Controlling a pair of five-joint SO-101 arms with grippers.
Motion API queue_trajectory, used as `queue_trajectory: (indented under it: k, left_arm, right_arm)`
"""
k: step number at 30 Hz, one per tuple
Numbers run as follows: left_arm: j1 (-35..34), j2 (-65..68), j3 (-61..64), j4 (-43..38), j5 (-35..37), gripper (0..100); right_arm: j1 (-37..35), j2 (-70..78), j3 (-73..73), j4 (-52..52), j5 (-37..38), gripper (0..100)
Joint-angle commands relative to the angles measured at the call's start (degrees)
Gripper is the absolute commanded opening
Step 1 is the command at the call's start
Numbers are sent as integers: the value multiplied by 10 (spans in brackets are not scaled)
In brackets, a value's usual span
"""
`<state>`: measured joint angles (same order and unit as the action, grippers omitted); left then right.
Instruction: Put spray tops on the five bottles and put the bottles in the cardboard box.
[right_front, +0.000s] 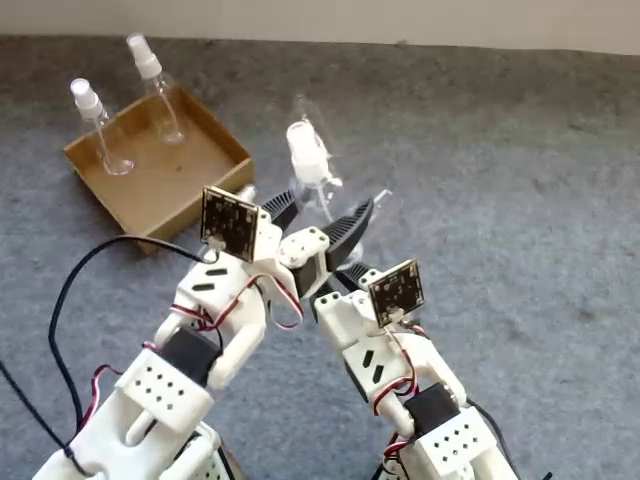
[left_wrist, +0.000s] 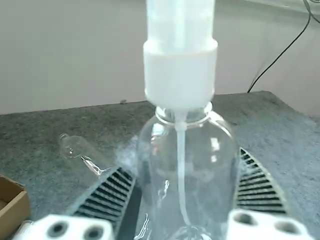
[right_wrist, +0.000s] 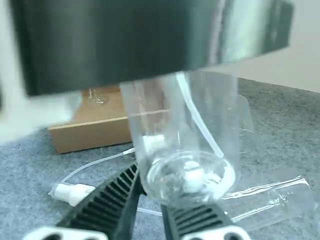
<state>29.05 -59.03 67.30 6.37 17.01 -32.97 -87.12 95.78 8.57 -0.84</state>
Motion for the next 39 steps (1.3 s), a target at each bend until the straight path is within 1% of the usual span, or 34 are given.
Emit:
queue_trajectory:
  k: [1, 4, 10, 16, 21, 23, 26, 28, 30, 32, 35, 39]
  left_arm:
    - [13, -50, 0, 38, 6, 154]
    - [3, -60, 0, 42, 5, 154]
    - [-73, -60, -2, 42, 8, 154]
    - [-184, -64, -5, 41, 5, 154]
    - [-276, -64, -5, 40, 4, 154]
    - [-313, -60, -5, 9, 4, 154]
    - [-352, -58, 10, -63, 4, 154]
    - [-363, -58, 15, -104, 4, 155]
    - [-363, -54, 15, -122, -2, 157]
    - [-362, -30, 9, -127, -39, 157]
    - [-364, 45, -26, -127, -84, 155]
    - [-366, 168, -96, -127, -97, 154]
  right_arm:
    - [1, 0, 101, -14, 4, 5]
    - [1, 0, 101, -14, 4, 5]
    - [1, 3, 101, -13, 4, 5]
    - [1, 4, 101, -11, 4, 5]
    - [1, 1, 101, 20, 4, 5]
    - [1, 1, 101, 21, 4, 5]
    - [1, 1, 101, 22, 4, 5]
    - [1, 1, 101, 22, 4, 5]
    - [1, 1, 101, 22, 4, 5]
    - [1, 1, 101, 22, 4, 5]
    - [1, 3, 101, 22, 4, 5]
    - [1, 3, 101, 22, 4, 5]
